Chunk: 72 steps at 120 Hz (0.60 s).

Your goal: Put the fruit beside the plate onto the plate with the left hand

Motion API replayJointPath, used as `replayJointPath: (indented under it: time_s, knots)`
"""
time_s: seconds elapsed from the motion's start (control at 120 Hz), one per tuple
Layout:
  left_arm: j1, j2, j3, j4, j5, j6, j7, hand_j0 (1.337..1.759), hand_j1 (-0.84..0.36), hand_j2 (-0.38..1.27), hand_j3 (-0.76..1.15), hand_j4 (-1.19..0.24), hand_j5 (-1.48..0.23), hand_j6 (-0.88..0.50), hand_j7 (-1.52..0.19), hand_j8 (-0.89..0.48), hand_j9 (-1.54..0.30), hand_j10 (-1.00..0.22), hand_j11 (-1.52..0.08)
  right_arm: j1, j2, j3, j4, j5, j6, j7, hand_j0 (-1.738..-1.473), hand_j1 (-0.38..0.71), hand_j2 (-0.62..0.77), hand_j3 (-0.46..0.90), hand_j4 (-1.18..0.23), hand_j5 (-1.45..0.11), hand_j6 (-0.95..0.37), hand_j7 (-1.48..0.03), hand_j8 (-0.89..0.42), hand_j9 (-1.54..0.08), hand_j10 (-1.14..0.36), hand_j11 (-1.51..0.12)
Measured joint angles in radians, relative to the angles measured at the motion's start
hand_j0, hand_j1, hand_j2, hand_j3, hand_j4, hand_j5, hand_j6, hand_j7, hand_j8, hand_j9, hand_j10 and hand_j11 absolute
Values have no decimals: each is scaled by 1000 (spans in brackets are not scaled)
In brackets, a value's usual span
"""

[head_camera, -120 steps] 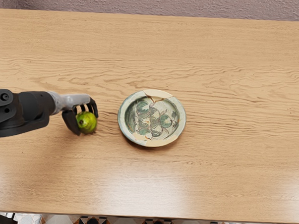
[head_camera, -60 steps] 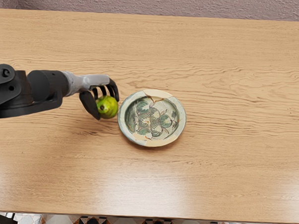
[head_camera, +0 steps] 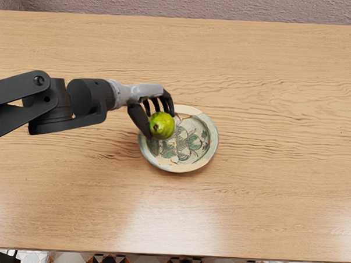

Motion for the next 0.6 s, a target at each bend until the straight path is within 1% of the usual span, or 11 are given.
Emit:
replayJointPath:
  time_s: [0.025, 0.1, 0.208, 0.308, 0.383, 0.425, 0.483, 0.6]
  knots:
    - [1, -7, 0, 7, 1, 0, 0, 1656, -219, 202, 0, -497, -768, -338, -749, -385, -746, -552, -748, 0, 0, 0, 0, 0, 0, 0, -1658, -349, 0, 0, 0, 0, 0, 0, 0, 0, 0, 0]
    - [3, -16, 0, 22, 1, 0, 0, 1656, -226, 237, 0, -497, -763, -345, -749, -397, -745, -553, -746, 0, 0, 0, 0, 0, 0, 0, -1658, -349, 0, 0, 0, 0, 0, 0, 0, 0, 0, 0]
    - [3, -23, 2, 32, 2, -1, 0, 1657, -218, 219, 0, -503, -736, -362, -722, -414, -721, -539, -722, -1, 0, 0, 0, 0, 0, 0, -1658, -349, 0, 0, 0, 0, 0, 0, 0, 0, 0, 0]
    - [5, -34, 1, 35, 3, 0, 0, 1657, -24, 139, 0, -331, -480, -245, -471, -276, -470, -352, -471, -1, 0, 0, 0, 0, 0, 0, -1658, -349, 0, 0, 0, 0, 0, 0, 0, 0, 0, 0]
    - [5, -27, 0, 36, -3, -1, 0, 1657, 84, 98, 0, -235, -340, -176, -334, -198, -333, -250, -334, -1, 0, 0, 0, 0, 0, 0, -1658, -349, 0, 0, 0, 0, 0, 0, 0, 0, 0, 0]
    - [5, -22, -2, 36, -29, -1, 0, 1658, 129, 81, 0, -195, -281, -147, -276, -165, -276, -208, -276, -1, 0, 0, 0, 0, 0, 0, -1658, -349, 0, 0, 0, 0, 0, 0, 0, 0, 0, 0]
    - [2, 11, -5, 37, -84, -2, 0, 1658, 179, 62, 0, -152, -217, -116, -213, -129, -213, -161, -213, -1, 0, 0, 0, 0, 0, 0, -1658, -349, 0, 0, 0, 0, 0, 0, 0, 0, 0, 0]
    - [3, 64, -17, 38, -209, -5, 0, 1658, 244, 37, 0, -94, -132, -74, -130, -81, -130, -99, -130, -1, 0, 0, 0, 0, 0, 0, -1658, -349, 0, 0, 0, 0, 0, 0, 0, 0, 0, 0]
